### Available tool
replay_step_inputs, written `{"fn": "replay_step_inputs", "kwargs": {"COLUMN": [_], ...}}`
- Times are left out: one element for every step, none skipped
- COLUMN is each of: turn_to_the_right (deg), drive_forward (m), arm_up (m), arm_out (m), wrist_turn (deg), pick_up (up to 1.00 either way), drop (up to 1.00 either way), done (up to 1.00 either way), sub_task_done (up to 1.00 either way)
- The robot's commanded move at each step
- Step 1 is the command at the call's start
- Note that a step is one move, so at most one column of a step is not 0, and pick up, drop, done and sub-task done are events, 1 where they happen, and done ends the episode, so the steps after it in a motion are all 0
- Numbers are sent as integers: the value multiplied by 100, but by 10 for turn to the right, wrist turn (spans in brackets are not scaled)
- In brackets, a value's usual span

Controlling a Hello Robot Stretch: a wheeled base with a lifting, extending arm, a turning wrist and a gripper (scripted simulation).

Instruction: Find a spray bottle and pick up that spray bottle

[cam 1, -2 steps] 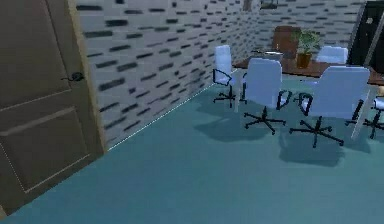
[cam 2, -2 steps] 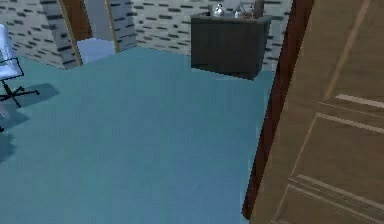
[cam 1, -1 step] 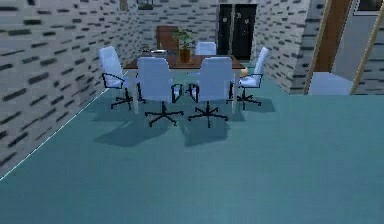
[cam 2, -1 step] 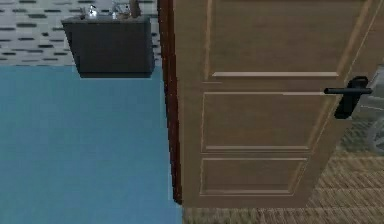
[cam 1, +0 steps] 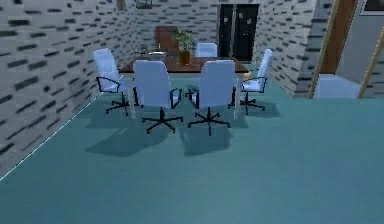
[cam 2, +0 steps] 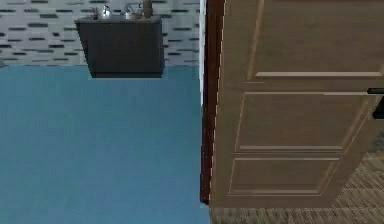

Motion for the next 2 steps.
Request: {"fn": "replay_step_inputs", "kwargs": {"turn_to_the_right": [240, 0], "drive_forward": [0, 100], "arm_up": [0, 0], "arm_out": [0, 0], "wrist_turn": [0, 0], "pick_up": [0, 0], "drop": [0, 0], "done": [0, 0], "sub_task_done": [0, 0]}}
